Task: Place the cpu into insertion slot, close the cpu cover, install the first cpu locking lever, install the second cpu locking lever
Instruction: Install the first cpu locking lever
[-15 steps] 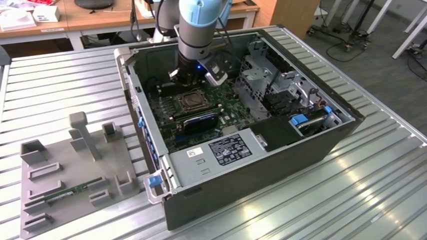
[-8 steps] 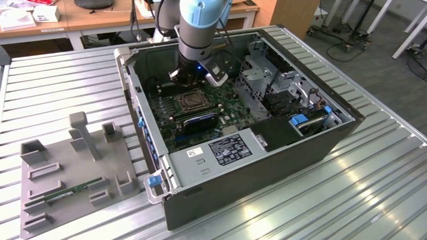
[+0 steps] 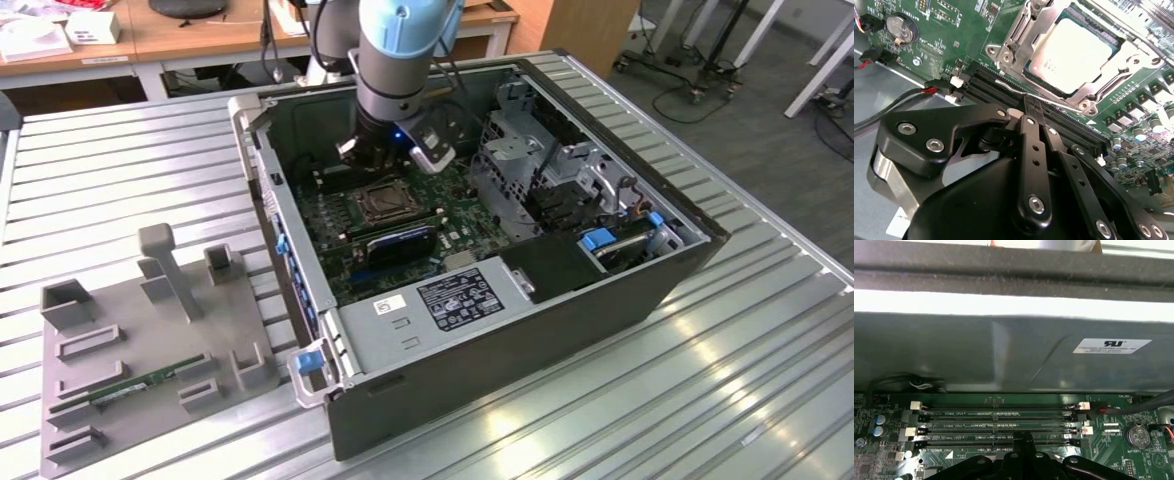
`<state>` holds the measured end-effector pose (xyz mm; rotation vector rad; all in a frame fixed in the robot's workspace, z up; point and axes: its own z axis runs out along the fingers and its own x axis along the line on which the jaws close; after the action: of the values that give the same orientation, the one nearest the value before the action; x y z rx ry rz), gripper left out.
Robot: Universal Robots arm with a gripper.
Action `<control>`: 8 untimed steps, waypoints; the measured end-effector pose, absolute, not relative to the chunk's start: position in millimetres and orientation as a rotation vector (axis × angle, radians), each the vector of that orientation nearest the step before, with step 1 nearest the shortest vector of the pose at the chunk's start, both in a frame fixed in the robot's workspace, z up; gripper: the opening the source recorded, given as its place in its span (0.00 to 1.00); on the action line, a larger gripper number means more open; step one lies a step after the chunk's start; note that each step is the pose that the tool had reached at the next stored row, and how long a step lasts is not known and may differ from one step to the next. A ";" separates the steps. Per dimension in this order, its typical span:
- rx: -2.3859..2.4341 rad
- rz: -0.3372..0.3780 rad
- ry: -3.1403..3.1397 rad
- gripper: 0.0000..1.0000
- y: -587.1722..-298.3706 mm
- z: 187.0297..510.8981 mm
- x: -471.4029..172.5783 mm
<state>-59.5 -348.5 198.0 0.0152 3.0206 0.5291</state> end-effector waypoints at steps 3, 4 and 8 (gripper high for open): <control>0.016 0.538 3.019 0.11 -348.5 198.1 -59.6; 0.016 0.539 3.019 0.11 -348.5 198.1 -59.5; 0.016 0.540 3.019 0.11 -348.5 198.1 -59.5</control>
<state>-59.5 -348.5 198.1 0.0156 3.0188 0.5399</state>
